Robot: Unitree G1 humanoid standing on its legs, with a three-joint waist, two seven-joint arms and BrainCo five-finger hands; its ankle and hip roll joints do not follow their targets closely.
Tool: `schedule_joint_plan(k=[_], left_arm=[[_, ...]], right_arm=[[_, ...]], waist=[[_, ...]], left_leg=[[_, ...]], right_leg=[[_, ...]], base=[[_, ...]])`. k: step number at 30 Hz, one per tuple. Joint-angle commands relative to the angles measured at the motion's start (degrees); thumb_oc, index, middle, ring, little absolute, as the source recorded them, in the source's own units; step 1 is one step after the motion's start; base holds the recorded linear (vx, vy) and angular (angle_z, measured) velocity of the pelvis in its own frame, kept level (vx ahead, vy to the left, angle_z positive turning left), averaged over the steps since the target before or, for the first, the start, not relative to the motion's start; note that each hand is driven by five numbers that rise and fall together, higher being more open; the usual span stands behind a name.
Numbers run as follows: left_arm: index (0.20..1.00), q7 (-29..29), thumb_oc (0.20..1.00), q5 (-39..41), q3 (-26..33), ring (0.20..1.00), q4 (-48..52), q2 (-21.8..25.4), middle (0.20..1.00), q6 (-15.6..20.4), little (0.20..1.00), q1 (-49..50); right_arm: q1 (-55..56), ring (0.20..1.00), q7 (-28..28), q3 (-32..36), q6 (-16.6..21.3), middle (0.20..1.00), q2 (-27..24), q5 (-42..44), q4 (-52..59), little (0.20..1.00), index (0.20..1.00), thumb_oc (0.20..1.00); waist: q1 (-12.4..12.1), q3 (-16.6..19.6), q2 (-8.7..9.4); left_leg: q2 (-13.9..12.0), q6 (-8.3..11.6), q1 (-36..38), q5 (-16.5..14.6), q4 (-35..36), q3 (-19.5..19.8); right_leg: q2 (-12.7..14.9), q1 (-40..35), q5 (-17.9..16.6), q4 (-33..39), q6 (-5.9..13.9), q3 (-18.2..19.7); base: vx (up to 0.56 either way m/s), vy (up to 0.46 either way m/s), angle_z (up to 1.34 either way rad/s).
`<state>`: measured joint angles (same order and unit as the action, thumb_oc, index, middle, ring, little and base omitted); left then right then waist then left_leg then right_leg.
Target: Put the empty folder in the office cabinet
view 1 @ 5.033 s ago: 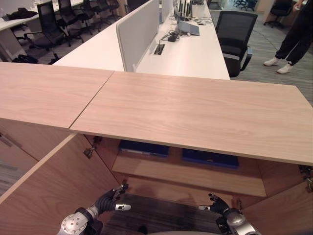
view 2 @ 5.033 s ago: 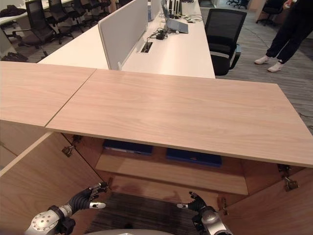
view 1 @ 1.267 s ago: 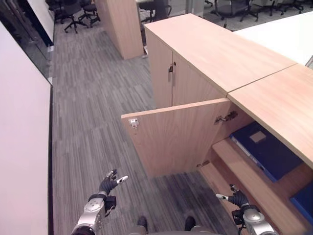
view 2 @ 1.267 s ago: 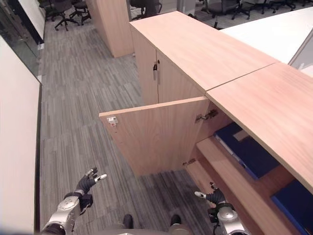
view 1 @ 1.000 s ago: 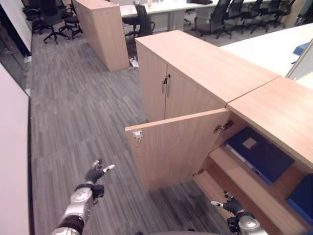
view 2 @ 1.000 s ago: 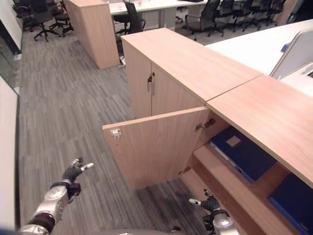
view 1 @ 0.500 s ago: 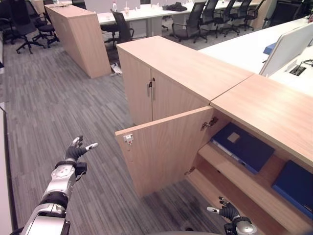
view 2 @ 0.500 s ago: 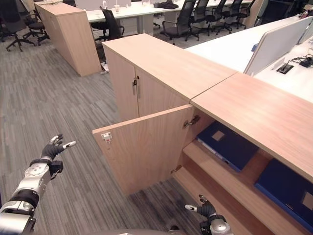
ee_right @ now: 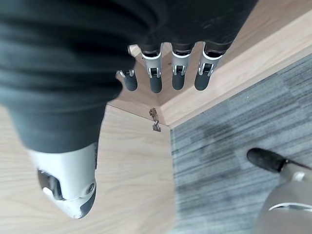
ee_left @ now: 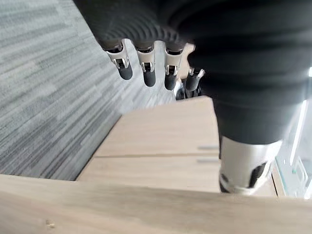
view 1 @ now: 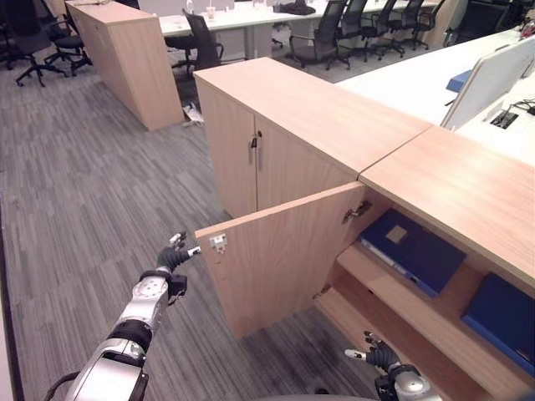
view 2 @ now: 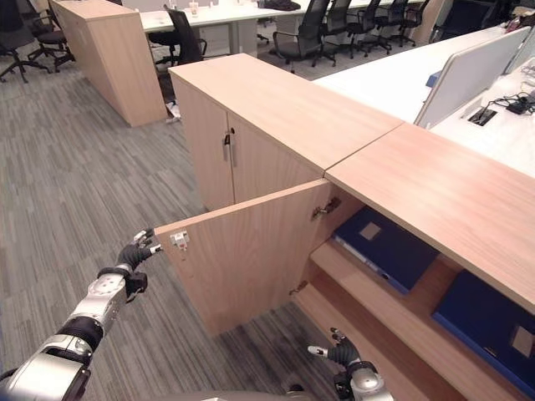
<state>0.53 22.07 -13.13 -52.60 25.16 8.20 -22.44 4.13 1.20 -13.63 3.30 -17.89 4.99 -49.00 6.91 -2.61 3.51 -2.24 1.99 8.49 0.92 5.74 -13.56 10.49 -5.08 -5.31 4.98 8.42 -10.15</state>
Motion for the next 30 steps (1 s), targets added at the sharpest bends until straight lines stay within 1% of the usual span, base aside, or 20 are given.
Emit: schedule_joint_plan(k=[1,3,4,5,9,13,15,16,17,18,19,20,21,22,23,24,26,27,29,30], left_arm=[[1.000,0.50,1.000,0.84,-1.33,1.000,-1.33,-3.51,1.000,2.76,1.000,-8.91],[1.000,1.11,1.000,1.75,-2.87,1.000,0.76,-6.37,1.000,2.86,1.000,-8.27],[1.000,1.09,1.000,1.74,-2.89,1.000,0.79,-6.39,1.000,2.85,1.000,-8.25],[1.000,2.11,1.000,2.52,-5.13,1.000,3.99,-8.89,1.000,3.09,1.000,-7.20],[1.000,5.10,1.000,3.94,-8.90,1.000,11.43,-11.46,1.000,2.63,1.000,-4.31],[1.000,9.51,1.000,5.86,-12.36,1.000,22.28,-10.54,1.000,1.81,1.000,-0.22],[1.000,11.86,1.000,7.53,-13.10,1.000,28.44,-8.94,1.000,1.44,1.000,1.98],[1.000,12.56,1.000,8.90,-12.90,1.000,31.38,-7.84,1.000,1.00,1.000,3.67],[1.000,12.70,1.000,8.86,-12.83,1.000,33.15,-6.78,1.000,0.90,1.000,4.49],[1.000,13.49,1.000,8.99,-12.46,1.000,36.13,-5.25,1.000,0.73,1.000,5.84],[1.000,13.77,1.000,9.06,-12.18,1.000,37.26,-4.44,1.000,0.50,1.000,6.71],[1.000,14.16,1.000,9.53,-11.07,1.000,38.78,-3.55,1.000,0.34,1.000,9.37],[1.000,14.38,1.000,10.13,-10.17,1.000,39.44,-3.16,1.000,0.21,1.000,11.08],[1.000,14.12,1.000,11.46,-8.59,1.000,40.66,-2.94,1.000,-0.28,1.000,14.50],[1.000,13.13,1.000,12.66,-7.44,1.000,40.52,-3.14,1.000,-0.79,1.000,16.80],[1.000,13.22,1.000,13.09,-7.19,1.000,40.67,-3.43,1.000,-1.02,1.000,17.98],[1.000,13.72,1.000,12.28,-7.65,1.000,41.37,-3.37,1.000,-1.21,1.000,19.31],[1.000,13.49,1.000,11.90,-7.78,1.000,40.97,-3.66,1.000,-1.15,1.000,20.43],[1.000,13.21,1.000,12.90,-7.55,1.000,40.40,-5.06,1.000,-1.50,1.000,21.18],[1.000,13.23,1.000,13.26,-8.04,1.000,40.46,-5.63,1.000,-1.57,1.000,21.32]], right_arm=[[-4.61,1.000,0.25,-2.08,1.07,1.000,-0.82,-1.54,1.26,1.000,1.000,1.000],[-4.73,1.000,0.42,-2.10,0.98,1.000,-0.64,-1.68,1.02,1.000,1.000,1.000],[-4.71,1.000,0.42,-2.08,0.99,1.000,-0.65,-1.69,1.02,1.000,1.000,1.000],[-4.66,1.000,0.56,-1.83,0.89,1.000,-0.58,-1.89,1.14,1.000,1.000,1.000],[-3.71,1.000,0.60,-0.56,0.78,1.000,-0.09,-1.80,0.54,1.000,1.000,1.000],[-2.70,1.000,0.23,0.68,0.64,1.000,0.44,-1.80,1.05,1.000,1.000,1.000],[-3.62,1.000,0.35,1.28,0.54,1.000,0.73,-1.77,0.78,1.000,1.000,1.000],[-4.98,1.000,0.50,1.33,0.65,1.000,0.93,-1.47,0.94,1.000,1.000,1.000],[-5.70,1.000,0.63,1.24,0.64,1.000,1.06,-1.27,1.06,1.000,1.000,1.000],[-6.48,1.000,0.79,1.21,0.78,1.000,1.26,-1.00,1.03,1.000,1.000,1.000],[-7.39,1.000,0.98,1.31,1.00,1.000,1.31,-0.74,1.02,1.000,1.000,1.000],[-8.47,1.000,1.09,0.92,1.43,1.000,1.49,-0.41,0.99,1.000,1.000,1.000],[-8.99,1.000,1.12,0.92,1.63,1.000,1.52,-0.26,0.87,1.000,1.000,1.000],[-9.92,1.000,1.39,1.08,1.70,1.000,1.68,0.08,0.03,1.000,1.000,1.000],[-11.35,1.000,2.11,1.30,1.42,1.000,1.64,0.48,-2.01,1.000,1.000,1.000],[-11.85,1.000,2.45,1.40,1.35,1.000,1.61,0.64,-2.94,1.000,1.000,1.000],[-12.13,1.000,2.50,1.77,1.30,1.000,1.40,1.19,-4.56,1.000,1.000,1.000],[-11.65,1.000,2.60,2.28,1.35,1.000,0.89,1.79,-4.92,1.000,1.000,1.000],[-11.45,1.000,2.96,2.55,1.39,1.000,0.13,2.43,-5.11,1.000,1.000,1.000],[-11.69,1.000,3.24,2.60,1.39,1.000,-0.65,2.75,-5.32,1.000,1.000,1.000]], waist=[[0.25,-1.32,-1.32],[0.42,-1.49,-1.26],[0.39,-1.48,-1.27],[0.49,-1.66,-1.13],[0.26,-1.88,-0.85],[-0.53,-2.51,-0.67],[-1.46,-3.28,-0.69],[-2.19,-4.12,-1.01],[-2.76,-4.47,-1.28],[-3.73,-4.90,-2.03],[-4.51,-4.98,-2.53],[-5.51,-4.88,-2.88],[-6.07,-4.74,-2.95],[-7.25,-4.33,-3.07],[-8.81,-3.93,-3.18],[-9.27,-3.77,-3.18],[-9.20,-3.39,-3.17],[-8.45,-2.94,-3.55],[-7.85,-2.61,-4.50],[-6.93,-2.36,-5.23]], left_leg=[[0.27,-0.38,2.59,-4.37,-0.74,0.76],[0.43,-0.55,2.52,-4.48,-0.74,0.74],[0.43,-0.55,2.52,-4.48,-0.74,0.73],[0.64,-0.73,2.35,-4.53,-0.74,0.80],[1.06,-1.05,2.07,-4.61,-0.74,1.48],[1.44,-1.38,1.84,-4.63,-0.74,1.95],[1.64,-1.35,1.28,-4.43,-0.74,1.27],[0.80,-1.03,0.48,-3.92,-0.91,0.06],[0.38,-1.00,0.06,-3.58,-1.02,-0.87],[-0.03,-1.42,-0.88,-3.11,-1.31,-2.10],[-0.13,-1.82,-1.44,-2.74,-1.62,-3.43],[-0.10,-2.43,-1.91,-2.52,-2.16,-5.91],[-0.20,-2.71,-2.11,-2.35,-2.59,-7.55],[-0.66,-3.10,-2.56,-2.26,-3.41,-10.08],[-0.93,-2.93,-2.05,-3.13,-3.31,-11.91],[-1.20,-2.87,-2.08,-2.95,-3.23,-12.66],[-1.60,-2.69,-1.79,-2.61,-3.12,-13.95],[-2.44,-2.01,-1.89,-1.73,-3.39,-14.46],[-4.06,-0.58,-2.48,-0.11,-3.57,-15.09],[-5.54,0.78,-3.13,1.57,-3.70,-16.15]], right_leg=[[3.29,1.13,1.29,-7.65,5.79,-1.57],[3.48,1.23,1.05,-7.61,5.89,-1.64],[3.48,1.23,1.04,-7.61,5.89,-1.63],[3.76,1.36,0.74,-7.74,5.99,-1.77],[4.10,1.23,0.50,-8.14,6.07,-2.12],[4.79,1.36,-0.25,-8.73,6.33,-2.86],[5.88,2.39,-2.95,-8.47,6.58,-3.29],[6.69,3.74,-5.36,-8.54,6.58,-3.85],[7.32,4.54,-5.98,-9.37,6.58,-4.94],[8.36,5.15,-4.38,-12.25,6.58,-8.93],[8.69,4.75,-2.50,-14.54,6.01,-12.17],[8.25,3.56,0.46,-18.63,5.10,-16.52],[7.91,3.33,1.92,-20.80,4.87,-18.10],[7.69,2.67,3.15,-22.81,4.50,-21.23],[8.69,1.26,3.84,-24.40,5.53,-24.27],[9.13,0.90,3.54,-24.05,5.61,-25.29],[9.01,0.48,3.70,-21.93,5.36,-24.52],[7.26,-0.41,5.38,-18.84,4.45,-22.92],[5.17,-1.42,6.66,-14.69,3.30,-21.91],[3.38,-2.45,7.30,-10.47,2.69,-20.51]], base=[[0.00,0.000,0.00],[-0.01,0.020,-0.05],[-0.02,0.034,0.02],[0.00,0.000,0.00],[-0.02,0.027,0.02],[-0.04,0.031,0.05],[-0.14,-0.040,-0.04],[-0.20,-0.114,-0.29],[-0.25,-0.061,-0.45],[-0.21,0.058,-0.71],[-0.25,0.139,-0.67],[-0.20,0.105,-0.93],[-0.21,0.040,-1.49],[-0.14,-0.098,-1.54],[-0.12,-0.145,-1.62],[-0.06,-0.195,-1.42],[-0.06,-0.240,-1.14],[-0.06,-0.329,-0.42],[-0.09,-0.369,-0.42],[-0.09,-0.296,-0.53]])
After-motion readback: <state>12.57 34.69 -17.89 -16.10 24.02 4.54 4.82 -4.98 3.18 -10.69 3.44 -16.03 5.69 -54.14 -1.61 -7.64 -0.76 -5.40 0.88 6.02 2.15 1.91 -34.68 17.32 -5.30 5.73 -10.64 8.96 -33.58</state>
